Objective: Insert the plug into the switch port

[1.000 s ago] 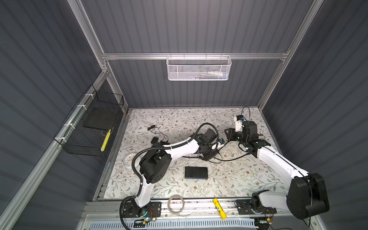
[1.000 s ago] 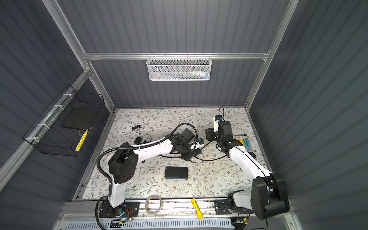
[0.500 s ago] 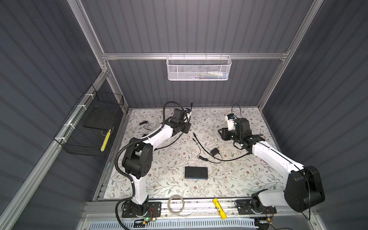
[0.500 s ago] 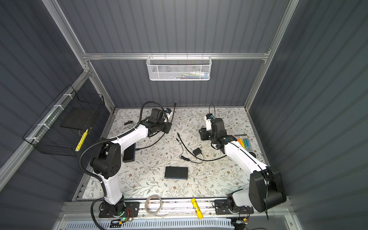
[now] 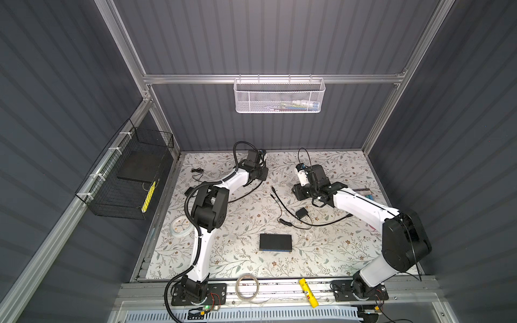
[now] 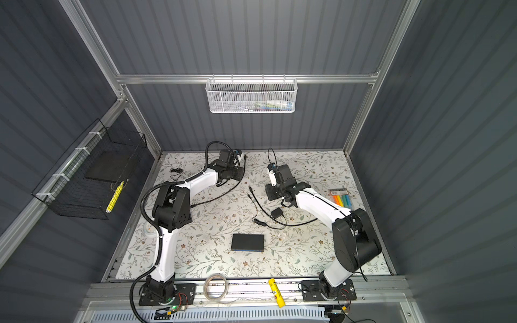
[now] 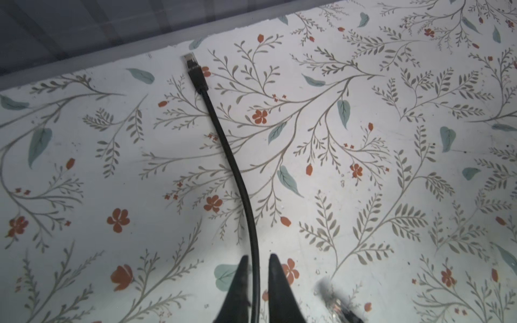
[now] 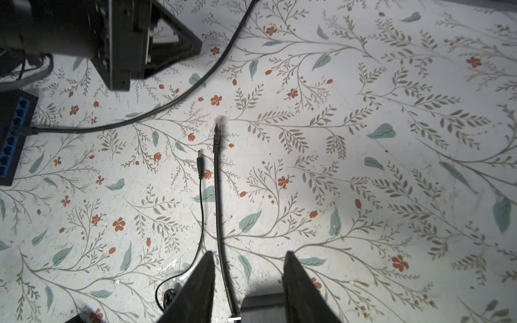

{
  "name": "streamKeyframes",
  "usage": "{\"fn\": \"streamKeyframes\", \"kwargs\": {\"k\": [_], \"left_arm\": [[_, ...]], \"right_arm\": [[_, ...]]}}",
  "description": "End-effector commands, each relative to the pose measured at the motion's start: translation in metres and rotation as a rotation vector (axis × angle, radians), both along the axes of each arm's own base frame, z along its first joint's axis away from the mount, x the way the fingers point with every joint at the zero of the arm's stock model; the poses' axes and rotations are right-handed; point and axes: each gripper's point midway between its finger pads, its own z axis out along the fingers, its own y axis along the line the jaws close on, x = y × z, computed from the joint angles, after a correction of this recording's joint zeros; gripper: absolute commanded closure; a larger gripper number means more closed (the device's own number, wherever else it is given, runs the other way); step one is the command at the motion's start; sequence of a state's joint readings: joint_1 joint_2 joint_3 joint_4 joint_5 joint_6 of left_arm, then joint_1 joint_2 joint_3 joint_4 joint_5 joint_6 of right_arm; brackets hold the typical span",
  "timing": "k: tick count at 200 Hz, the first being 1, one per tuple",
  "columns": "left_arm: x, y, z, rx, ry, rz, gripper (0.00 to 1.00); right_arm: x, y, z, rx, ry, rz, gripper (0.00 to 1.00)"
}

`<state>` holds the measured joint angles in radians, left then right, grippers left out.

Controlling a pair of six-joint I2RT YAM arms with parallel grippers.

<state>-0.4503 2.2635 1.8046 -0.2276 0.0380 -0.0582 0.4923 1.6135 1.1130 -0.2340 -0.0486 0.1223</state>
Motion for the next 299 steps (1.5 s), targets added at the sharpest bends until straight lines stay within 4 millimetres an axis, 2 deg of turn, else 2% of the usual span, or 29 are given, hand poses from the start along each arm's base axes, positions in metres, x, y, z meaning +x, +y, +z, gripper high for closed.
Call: {"fn": "streamKeyframes", "kwargs": {"k": [1,23,35,46,60,92,114,139,141,153,191,229,262,299], "left_arm": [[0.018,0.006,0.001,-0.015,0.003,0.068,0.79],[0.031,0.014,-0.001,-0.034,0.003,0.112,0.76],[0.035,0.020,0.004,-0.052,-0.002,0.138,0.71],[0.035,0.022,0.015,-0.080,-0.014,0.138,0.66],[0.030,0.026,0.041,-0.117,-0.041,0.134,0.59],[-0.004,0.039,0.110,-0.168,-0.119,0.112,0.53],[-0.040,0.047,0.132,-0.196,-0.111,0.078,0.49],[-0.083,0.059,0.131,-0.218,-0.057,0.060,0.40],[-0.089,0.061,0.121,-0.211,-0.034,0.062,0.40],[-0.109,0.070,0.111,-0.211,0.003,0.075,0.39],[-0.147,0.106,0.098,-0.235,0.059,0.148,0.33],[-0.158,0.126,0.089,-0.280,0.086,0.199,0.31],[-0.159,0.128,0.081,-0.295,0.116,0.194,0.30],[-0.167,0.124,0.066,-0.301,0.186,0.168,0.31]], "right_arm": [[0.002,0.008,0.001,-0.001,0.005,0.023,0.58],[-0.001,0.019,-0.010,-0.013,0.039,0.072,0.58],[-0.006,0.026,-0.018,-0.037,0.072,0.117,0.59],[-0.010,0.033,-0.023,-0.066,0.084,0.165,0.59],[-0.013,0.044,-0.031,-0.098,0.093,0.221,0.58],[-0.010,0.068,-0.052,-0.166,0.123,0.313,0.58],[-0.001,0.080,-0.065,-0.189,0.136,0.341,0.58],[0.007,0.091,-0.077,-0.213,0.141,0.369,0.58],[0.008,0.092,-0.078,-0.214,0.140,0.370,0.58],[0.012,0.093,-0.084,-0.234,0.149,0.373,0.59],[0.019,0.095,-0.101,-0.264,0.166,0.367,0.61],[0.023,0.095,-0.116,-0.291,0.194,0.367,0.64],[0.028,0.098,-0.120,-0.296,0.190,0.366,0.67],[0.030,0.100,-0.124,-0.298,0.194,0.368,0.79]]}}
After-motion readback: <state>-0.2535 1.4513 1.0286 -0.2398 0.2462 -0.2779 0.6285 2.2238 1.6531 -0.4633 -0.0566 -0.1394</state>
